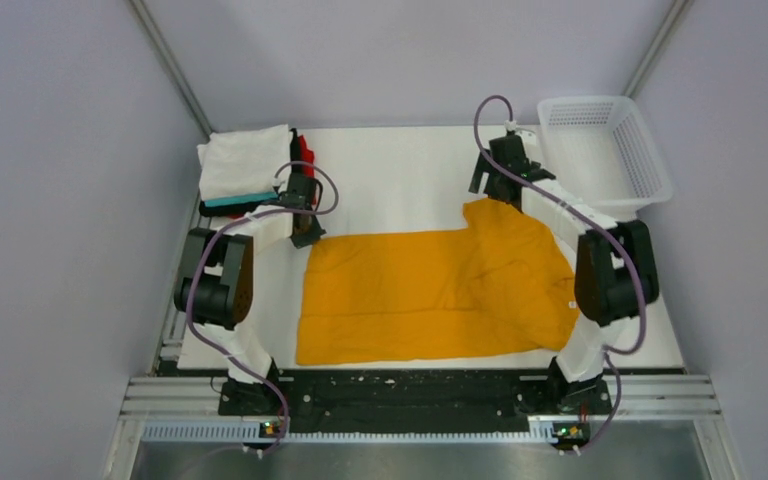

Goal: Fold and stack the t-shirts
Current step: Grab the side of the flattened tshirt furthest away from the robot with both arms

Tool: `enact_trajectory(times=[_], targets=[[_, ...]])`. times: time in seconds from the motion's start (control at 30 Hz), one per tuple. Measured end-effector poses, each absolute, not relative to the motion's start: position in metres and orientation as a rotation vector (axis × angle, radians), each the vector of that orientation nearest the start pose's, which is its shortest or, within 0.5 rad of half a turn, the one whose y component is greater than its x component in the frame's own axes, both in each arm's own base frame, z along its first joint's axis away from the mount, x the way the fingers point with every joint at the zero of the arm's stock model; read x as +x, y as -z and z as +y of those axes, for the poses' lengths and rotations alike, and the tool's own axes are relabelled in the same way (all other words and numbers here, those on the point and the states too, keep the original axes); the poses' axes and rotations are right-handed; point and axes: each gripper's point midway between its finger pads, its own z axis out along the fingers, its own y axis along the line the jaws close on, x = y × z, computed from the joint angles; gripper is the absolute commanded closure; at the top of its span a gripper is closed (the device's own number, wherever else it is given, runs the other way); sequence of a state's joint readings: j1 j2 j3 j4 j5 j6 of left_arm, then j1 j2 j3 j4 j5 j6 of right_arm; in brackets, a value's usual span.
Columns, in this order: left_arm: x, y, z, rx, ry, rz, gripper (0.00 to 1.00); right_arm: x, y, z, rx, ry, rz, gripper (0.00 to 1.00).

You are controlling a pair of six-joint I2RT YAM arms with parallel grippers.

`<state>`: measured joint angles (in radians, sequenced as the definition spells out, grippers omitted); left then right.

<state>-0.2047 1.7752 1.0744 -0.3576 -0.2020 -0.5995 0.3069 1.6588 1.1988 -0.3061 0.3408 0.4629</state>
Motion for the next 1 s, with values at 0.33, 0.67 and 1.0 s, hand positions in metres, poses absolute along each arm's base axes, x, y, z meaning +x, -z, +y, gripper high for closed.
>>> enact_trajectory(times=[0.33,0.67,1.0], targets=[[0.383,-0.026,-0.065,-0.584,0.005,2.531,1.0,0.539,-0.041,0.1,0.292,0.105,2.419,0.29],[0.383,-0.029,-0.061,-0.6,-0.021,2.519,1.0,0.532,-0.03,0.092,0.331,0.156,2.439,0.37],[0.379,-0.027,-0.058,-0.623,-0.049,2.525,1.0,0.51,-0.027,0.082,0.41,0.139,2.403,0.47]])
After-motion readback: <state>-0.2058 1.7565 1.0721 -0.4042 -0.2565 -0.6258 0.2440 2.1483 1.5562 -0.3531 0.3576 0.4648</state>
